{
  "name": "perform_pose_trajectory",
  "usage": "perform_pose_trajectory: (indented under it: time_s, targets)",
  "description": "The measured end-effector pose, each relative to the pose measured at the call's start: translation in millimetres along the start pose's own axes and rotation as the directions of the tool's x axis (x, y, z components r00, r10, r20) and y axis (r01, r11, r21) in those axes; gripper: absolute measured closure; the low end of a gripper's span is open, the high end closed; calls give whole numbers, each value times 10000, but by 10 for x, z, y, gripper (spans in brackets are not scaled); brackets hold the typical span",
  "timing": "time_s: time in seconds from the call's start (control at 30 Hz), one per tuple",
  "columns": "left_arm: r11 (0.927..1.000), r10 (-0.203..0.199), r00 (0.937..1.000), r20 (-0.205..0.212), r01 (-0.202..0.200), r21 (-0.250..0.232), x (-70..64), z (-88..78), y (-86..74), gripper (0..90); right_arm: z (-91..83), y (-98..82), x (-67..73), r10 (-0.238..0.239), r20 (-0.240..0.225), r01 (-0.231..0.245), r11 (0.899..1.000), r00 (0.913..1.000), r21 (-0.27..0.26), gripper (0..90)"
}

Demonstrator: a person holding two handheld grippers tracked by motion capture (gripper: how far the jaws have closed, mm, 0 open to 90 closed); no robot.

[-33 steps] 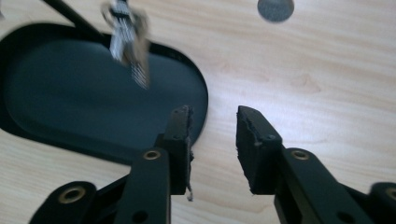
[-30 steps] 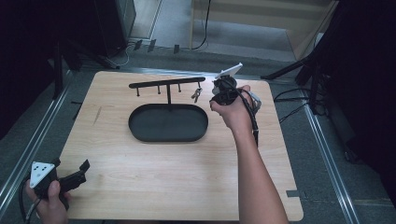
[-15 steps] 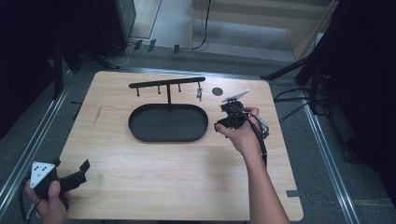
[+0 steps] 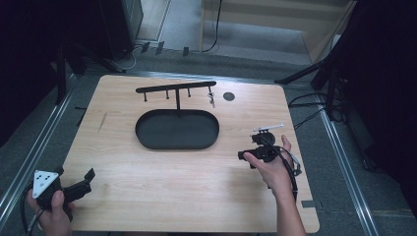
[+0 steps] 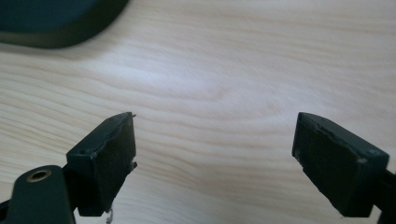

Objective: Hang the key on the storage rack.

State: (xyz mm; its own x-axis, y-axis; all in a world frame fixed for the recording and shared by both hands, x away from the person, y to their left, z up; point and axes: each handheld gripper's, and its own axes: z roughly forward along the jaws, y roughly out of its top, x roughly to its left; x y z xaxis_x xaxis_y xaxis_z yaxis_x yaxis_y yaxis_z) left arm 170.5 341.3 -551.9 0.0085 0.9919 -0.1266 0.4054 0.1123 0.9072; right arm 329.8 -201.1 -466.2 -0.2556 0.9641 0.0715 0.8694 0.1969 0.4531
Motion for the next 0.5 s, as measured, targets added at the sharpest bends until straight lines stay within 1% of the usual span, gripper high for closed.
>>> perform_pose_trajectory:
  time_s: [0.03, 0.07, 0.1, 0.13, 0.17, 0.2, 0.23, 0.27, 0.3, 0.37, 0.4, 0.43, 0.47, 0.5]
  targets:
    - [10000, 31, 10000, 2, -31, 0, -2, 0, 0, 0, -5, -116, -79, 65, 82, -64, 9999, 9999, -127, 136]
    - [10000, 47, 10000, 3, -47, -5, -3, 1, 0, 0, -5, -116, -79, 65, 82, -64, 9999, 9999, -127, 136]
    - [10000, 62, 10000, -16, -62, -7, -9, 1, -1, 0, -22, -214, -153, 234, 217, -230, 9995, 9995, -224, 136]
    - [10000, 98, 9999, -51, -98, -5, -15, 2, -1, 0, -31, -252, -181, 269, 245, -262, 9993, 9993, -280, 137]
    - [10000, 98, 9999, -51, -98, -5, -15, 2, -1, 0, -31, -252, -181, 269, 245, -262, 9993, 9993, -280, 137]
    - [9999, 104, 9999, -55, -104, -10, -16, 2, -1, 0, -67, -367, -259, 430, 182, -419, 9975, 9989, -560, 136]
    - [9999, 100, 9999, -47, -100, -8, -15, 1, -1, 0, -78, -407, -285, 459, 251, -441, 9967, 9986, -684, 136]
    - [10000, 73, 10000, -41, -73, -5, -12, 1, 0, 0, -78, -407, -285, 459, 251, -441, 9967, 9986, -684, 136]
    - [10000, 46, 10000, -37, -46, 10, -7, 1, 0, 0, -95, -512, -358, 581, 303, -551, 9943, 9979, -914, 136]
    - [9999, 102, 9999, -65, -102, 19, -13, 1, 0, 0, -105, -619, -426, 708, 416, -652, 9901, 9966, -1244, 137]
    - [9999, 102, 9999, -65, -102, 19, -13, 1, 0, 0, -105, -619, -426, 708, 416, -652, 9901, 9966, -1244, 137]
    - [9998, 179, 9998, -83, -179, -10, -22, 2, -1, 0, -105, -724, -493, 716, 563, -617, 9851, 9958, -1606, 141]
    - [9998, 179, 9998, -83, -179, -10, -22, 2, -1, 0, -105, -724, -493, 716, 563, -617, 9851, 9958, -1606, 141]
    - [9998, 215, 9997, -70, -215, 33, -25, 1, -1, 0, -94, -852, -556, 555, 552, -431, 9778, 9969, -2053, 141]
